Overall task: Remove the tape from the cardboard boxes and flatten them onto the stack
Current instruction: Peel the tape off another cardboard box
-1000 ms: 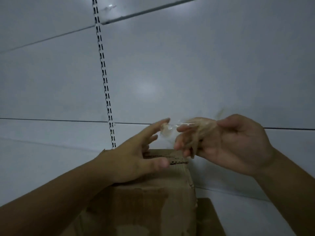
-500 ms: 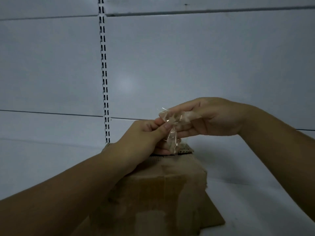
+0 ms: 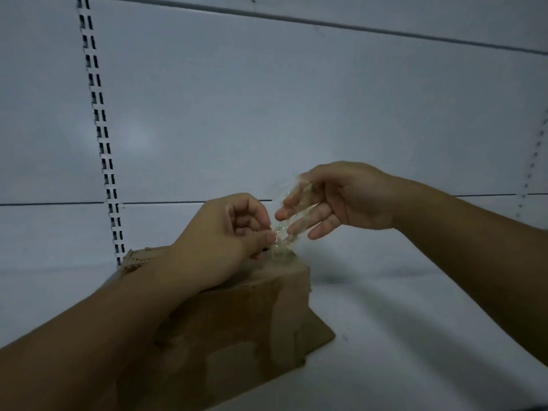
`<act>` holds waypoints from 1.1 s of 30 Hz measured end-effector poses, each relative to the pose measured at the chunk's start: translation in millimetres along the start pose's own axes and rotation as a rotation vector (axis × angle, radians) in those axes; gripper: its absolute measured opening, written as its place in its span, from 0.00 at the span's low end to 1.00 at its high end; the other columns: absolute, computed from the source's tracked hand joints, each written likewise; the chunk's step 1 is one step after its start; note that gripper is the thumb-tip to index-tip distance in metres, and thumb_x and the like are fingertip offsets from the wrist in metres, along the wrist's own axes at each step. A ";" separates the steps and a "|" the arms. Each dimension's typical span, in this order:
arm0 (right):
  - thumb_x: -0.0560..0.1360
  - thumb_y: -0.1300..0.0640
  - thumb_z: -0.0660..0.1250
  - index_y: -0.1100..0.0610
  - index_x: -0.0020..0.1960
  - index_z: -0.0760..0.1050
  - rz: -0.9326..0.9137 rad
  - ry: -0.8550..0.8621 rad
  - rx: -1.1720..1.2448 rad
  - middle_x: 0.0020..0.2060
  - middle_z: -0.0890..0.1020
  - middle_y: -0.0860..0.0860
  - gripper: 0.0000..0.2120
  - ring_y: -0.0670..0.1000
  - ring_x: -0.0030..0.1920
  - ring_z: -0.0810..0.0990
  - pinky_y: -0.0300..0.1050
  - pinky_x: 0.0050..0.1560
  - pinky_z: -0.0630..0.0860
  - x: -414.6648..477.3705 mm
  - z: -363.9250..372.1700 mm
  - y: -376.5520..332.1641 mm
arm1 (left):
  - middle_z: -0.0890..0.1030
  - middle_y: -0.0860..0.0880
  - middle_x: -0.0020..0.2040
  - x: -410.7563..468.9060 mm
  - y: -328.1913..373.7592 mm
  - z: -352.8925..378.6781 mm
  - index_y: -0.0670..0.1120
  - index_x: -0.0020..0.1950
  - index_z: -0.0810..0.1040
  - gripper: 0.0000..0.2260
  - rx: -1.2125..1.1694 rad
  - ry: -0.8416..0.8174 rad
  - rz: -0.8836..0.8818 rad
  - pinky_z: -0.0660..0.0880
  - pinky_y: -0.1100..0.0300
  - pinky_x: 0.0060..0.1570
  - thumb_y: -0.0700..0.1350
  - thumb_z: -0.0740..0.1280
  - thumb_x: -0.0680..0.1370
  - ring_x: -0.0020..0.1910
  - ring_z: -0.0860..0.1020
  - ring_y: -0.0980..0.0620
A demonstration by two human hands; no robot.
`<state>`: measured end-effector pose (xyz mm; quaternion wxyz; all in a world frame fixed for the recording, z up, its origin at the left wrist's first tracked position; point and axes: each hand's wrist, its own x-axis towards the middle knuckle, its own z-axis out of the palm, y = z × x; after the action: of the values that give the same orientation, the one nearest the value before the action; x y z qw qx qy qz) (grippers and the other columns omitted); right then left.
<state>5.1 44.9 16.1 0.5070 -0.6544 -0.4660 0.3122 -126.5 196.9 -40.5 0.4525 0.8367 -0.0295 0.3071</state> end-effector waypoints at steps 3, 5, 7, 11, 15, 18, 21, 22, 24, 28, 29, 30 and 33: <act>0.79 0.56 0.57 0.61 0.51 0.79 0.019 0.062 -0.081 0.48 0.85 0.56 0.13 0.57 0.45 0.85 0.46 0.41 0.82 -13.4 -2.6 -2.7 | 0.81 0.50 0.33 -6.3 9.6 5.5 0.51 0.40 0.76 0.09 0.206 0.062 0.140 0.80 0.61 0.37 0.37 0.72 0.72 0.30 0.81 0.56; 0.78 0.55 0.60 0.61 0.53 0.79 0.017 0.065 -0.095 0.48 0.85 0.54 0.12 0.56 0.46 0.85 0.47 0.43 0.83 -22.8 -6.1 -8.4 | 0.80 0.55 0.33 -9.4 24.6 11.0 0.56 0.39 0.74 0.12 0.349 0.113 0.260 0.80 0.59 0.40 0.39 0.72 0.72 0.34 0.81 0.57; 0.73 0.53 0.63 0.60 0.52 0.79 0.010 0.041 -0.061 0.47 0.85 0.52 0.13 0.54 0.44 0.85 0.46 0.45 0.82 -36.8 -13.1 -15.0 | 0.80 0.59 0.35 -10.6 42.3 17.8 0.58 0.38 0.72 0.13 0.404 0.144 0.366 0.80 0.60 0.39 0.40 0.71 0.73 0.35 0.81 0.57; 0.71 0.53 0.62 0.57 0.53 0.78 0.084 -0.067 -0.131 0.47 0.85 0.49 0.15 0.55 0.43 0.85 0.43 0.41 0.83 -81.5 -43.9 -19.8 | 0.77 0.64 0.36 -11.7 70.2 41.8 0.62 0.47 0.66 0.09 0.626 -0.045 0.537 0.72 0.69 0.33 0.49 0.64 0.74 0.36 0.78 0.57; 0.67 0.56 0.68 0.57 0.51 0.82 0.099 -0.100 -0.179 0.57 0.82 0.49 0.14 0.58 0.47 0.85 0.44 0.42 0.82 -138.8 -90.0 -1.7 | 0.75 0.70 0.44 -0.8 81.6 90.6 0.62 0.44 0.65 0.12 0.555 -0.140 0.486 0.69 0.70 0.32 0.45 0.64 0.77 0.40 0.78 0.57; 0.64 0.59 0.71 0.61 0.44 0.83 0.028 0.022 -0.139 0.54 0.84 0.52 0.10 0.55 0.46 0.85 0.43 0.42 0.81 -183.8 -125.2 13.3 | 0.78 0.61 0.44 12.6 96.4 148.0 0.65 0.48 0.65 0.16 0.426 -0.123 0.489 0.72 0.68 0.34 0.42 0.64 0.77 0.34 0.80 0.58; 0.64 0.63 0.71 0.58 0.36 0.84 -0.044 0.225 -0.101 0.49 0.85 0.55 0.04 0.53 0.43 0.85 0.41 0.40 0.81 -231.1 -158.4 27.9 | 0.79 0.57 0.39 26.6 114.1 210.0 0.65 0.50 0.68 0.15 0.351 -0.104 0.460 0.75 0.64 0.40 0.41 0.61 0.79 0.35 0.81 0.60; 0.65 0.64 0.70 0.59 0.35 0.83 -0.056 0.307 -0.095 0.47 0.85 0.57 0.04 0.53 0.42 0.85 0.40 0.39 0.81 -246.1 -170.6 34.8 | 0.79 0.55 0.37 30.9 119.4 229.2 0.64 0.49 0.69 0.15 0.311 -0.112 0.441 0.76 0.62 0.41 0.41 0.60 0.79 0.35 0.81 0.59; 0.68 0.66 0.70 0.62 0.37 0.82 -0.030 0.487 -0.109 0.41 0.85 0.58 0.03 0.53 0.38 0.85 0.39 0.36 0.81 -276.1 -193.1 52.9 | 0.79 0.53 0.37 37.4 128.2 267.0 0.64 0.48 0.70 0.16 0.217 -0.146 0.418 0.76 0.63 0.40 0.40 0.59 0.80 0.35 0.80 0.57; 0.72 0.64 0.70 0.60 0.38 0.79 0.109 0.684 -0.175 0.30 0.84 0.52 0.04 0.49 0.33 0.84 0.37 0.32 0.80 -321.9 -224.7 95.8 | 0.77 0.53 0.40 48.9 140.6 350.0 0.63 0.55 0.70 0.17 0.018 -0.184 0.387 0.75 0.71 0.41 0.39 0.57 0.81 0.39 0.80 0.56; 0.72 0.63 0.70 0.59 0.38 0.79 0.125 0.704 -0.199 0.31 0.83 0.51 0.05 0.49 0.32 0.84 0.37 0.31 0.79 -327.9 -230.0 104.7 | 0.77 0.54 0.42 52.4 142.6 369.5 0.60 0.59 0.72 0.15 -0.046 -0.187 0.368 0.76 0.71 0.43 0.40 0.57 0.81 0.41 0.80 0.57; 0.73 0.61 0.71 0.58 0.38 0.79 0.123 0.724 -0.226 0.32 0.83 0.51 0.05 0.48 0.31 0.83 0.37 0.31 0.79 -332.2 -235.8 112.3 | 0.77 0.55 0.43 56.8 143.6 386.4 0.55 0.61 0.74 0.13 -0.101 -0.183 0.360 0.77 0.70 0.44 0.42 0.57 0.81 0.43 0.80 0.58; 0.72 0.56 0.71 0.57 0.41 0.77 0.109 0.787 -0.287 0.34 0.80 0.52 0.06 0.47 0.30 0.82 0.38 0.31 0.77 -344.3 -257.5 129.5 | 0.79 0.58 0.45 77.8 142.1 422.3 0.58 0.58 0.75 0.16 -0.093 -0.242 0.450 0.75 0.72 0.44 0.60 0.61 0.73 0.48 0.78 0.60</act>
<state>142.3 -376.7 -54.7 0.5328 -0.8115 -0.2401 -0.0034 95.7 -196.4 -63.1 0.4040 0.8179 -0.2830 0.2962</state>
